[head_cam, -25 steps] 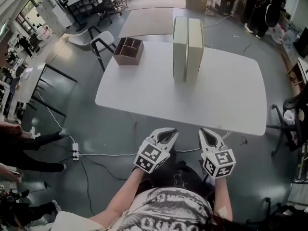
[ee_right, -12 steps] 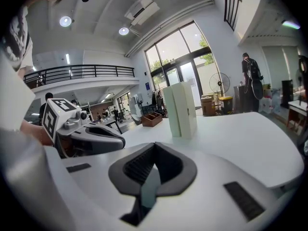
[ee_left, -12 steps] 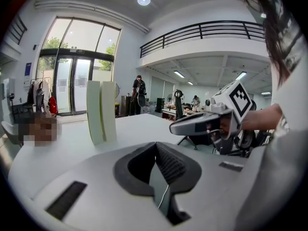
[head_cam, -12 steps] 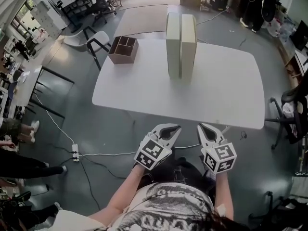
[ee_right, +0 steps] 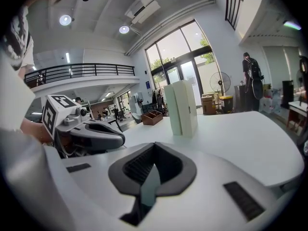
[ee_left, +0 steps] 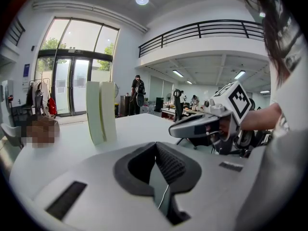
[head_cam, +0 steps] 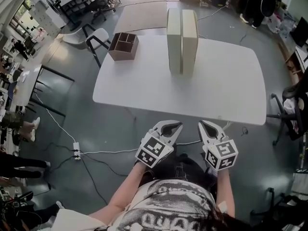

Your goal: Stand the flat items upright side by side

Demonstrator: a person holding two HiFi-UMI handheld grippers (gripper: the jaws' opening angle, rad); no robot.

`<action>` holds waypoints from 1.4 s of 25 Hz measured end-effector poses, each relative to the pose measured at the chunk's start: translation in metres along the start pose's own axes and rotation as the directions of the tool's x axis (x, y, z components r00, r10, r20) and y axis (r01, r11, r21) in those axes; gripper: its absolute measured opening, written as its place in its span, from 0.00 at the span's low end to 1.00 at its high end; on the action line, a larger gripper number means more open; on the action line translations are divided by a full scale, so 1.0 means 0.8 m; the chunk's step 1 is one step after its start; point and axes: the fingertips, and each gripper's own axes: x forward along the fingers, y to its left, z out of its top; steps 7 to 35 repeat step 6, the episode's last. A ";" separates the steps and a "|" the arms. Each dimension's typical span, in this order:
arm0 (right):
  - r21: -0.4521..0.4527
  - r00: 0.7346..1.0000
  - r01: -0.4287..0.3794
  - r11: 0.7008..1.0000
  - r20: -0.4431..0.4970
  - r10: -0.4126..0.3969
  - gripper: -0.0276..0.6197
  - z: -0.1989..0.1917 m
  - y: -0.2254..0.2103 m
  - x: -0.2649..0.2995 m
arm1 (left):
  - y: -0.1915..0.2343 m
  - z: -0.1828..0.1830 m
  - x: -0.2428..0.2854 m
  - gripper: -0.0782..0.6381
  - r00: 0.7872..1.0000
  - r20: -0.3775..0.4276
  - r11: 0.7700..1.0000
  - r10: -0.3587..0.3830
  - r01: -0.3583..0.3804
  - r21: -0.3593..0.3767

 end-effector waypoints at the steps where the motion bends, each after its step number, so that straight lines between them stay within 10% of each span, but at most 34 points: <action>1: -0.001 1.000 -0.001 1.000 -0.001 0.001 0.03 0.000 0.001 0.001 | 0.001 -0.001 -0.001 0.13 1.000 0.000 1.000 0.001 -0.001 -0.003; 35: -0.007 1.000 -0.003 1.000 -0.005 0.003 0.03 -0.001 0.006 0.008 | 0.009 -0.005 -0.004 0.13 1.000 -0.001 1.000 0.006 -0.006 -0.014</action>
